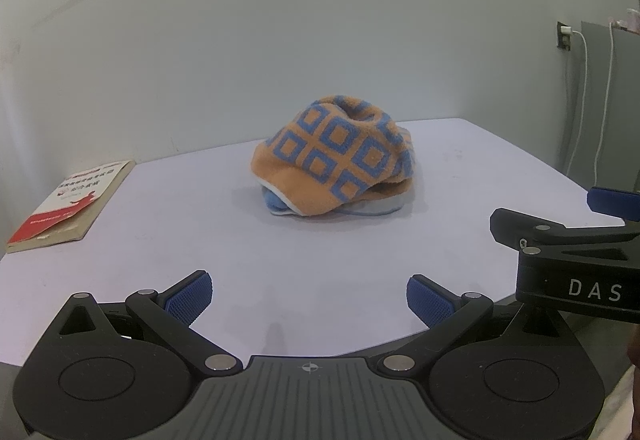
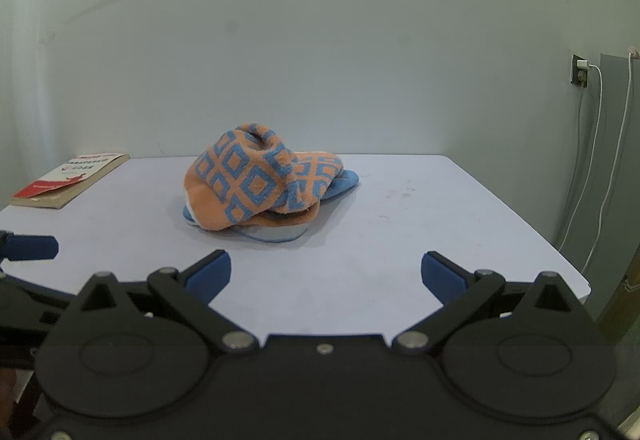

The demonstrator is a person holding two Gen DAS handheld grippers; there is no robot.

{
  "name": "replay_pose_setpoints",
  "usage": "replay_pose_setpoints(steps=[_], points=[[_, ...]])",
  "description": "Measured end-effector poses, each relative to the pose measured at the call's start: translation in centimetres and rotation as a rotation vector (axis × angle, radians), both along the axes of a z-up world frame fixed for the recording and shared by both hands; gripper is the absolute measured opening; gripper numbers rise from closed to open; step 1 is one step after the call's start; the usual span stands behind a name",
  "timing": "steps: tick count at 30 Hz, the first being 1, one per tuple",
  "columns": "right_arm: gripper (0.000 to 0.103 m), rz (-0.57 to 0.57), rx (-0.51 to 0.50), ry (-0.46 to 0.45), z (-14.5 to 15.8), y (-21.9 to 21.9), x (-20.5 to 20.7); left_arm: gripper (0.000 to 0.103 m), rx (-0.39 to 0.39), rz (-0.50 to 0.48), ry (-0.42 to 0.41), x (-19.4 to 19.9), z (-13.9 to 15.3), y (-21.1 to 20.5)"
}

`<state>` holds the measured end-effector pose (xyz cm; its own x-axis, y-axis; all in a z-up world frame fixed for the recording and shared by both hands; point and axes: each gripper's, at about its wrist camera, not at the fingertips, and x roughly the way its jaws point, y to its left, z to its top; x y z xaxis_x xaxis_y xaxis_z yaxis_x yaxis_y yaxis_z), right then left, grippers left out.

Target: Fold towel

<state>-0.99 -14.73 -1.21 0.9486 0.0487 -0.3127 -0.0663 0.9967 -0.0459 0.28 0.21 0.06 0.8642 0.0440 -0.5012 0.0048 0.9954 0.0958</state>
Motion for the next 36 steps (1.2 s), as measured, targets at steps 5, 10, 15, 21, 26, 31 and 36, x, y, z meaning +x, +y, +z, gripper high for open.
replay_pose_setpoints(steps=[5,10,15,21,26,31,36], points=[[0.103,0.000,0.001,-0.003,-0.12,0.07,0.16,0.103,0.009,-0.009,-0.002,0.04,0.00,-0.10],[0.103,0.001,0.000,-0.006,-0.12,0.22,0.17,0.103,0.010,-0.009,0.002,0.25,-0.01,-0.13],[0.103,-0.001,0.001,-0.011,-0.12,0.34,0.04,0.103,0.009,-0.008,-0.003,-0.07,-0.20,-0.09],[0.103,-0.001,0.003,-0.013,-0.14,0.35,-0.10,0.103,0.008,-0.010,-0.002,-0.14,-0.20,0.12],[0.103,0.000,0.002,-0.014,-0.15,0.41,-0.19,0.103,0.008,-0.012,0.001,0.00,-0.15,0.14],[0.103,0.002,0.002,-0.016,-0.15,0.40,-0.39,0.103,0.009,-0.015,0.003,0.05,-0.17,0.10],[0.103,0.002,0.005,-0.018,-0.23,0.46,-0.47,0.103,0.013,-0.017,-0.003,0.02,-0.27,0.06]])
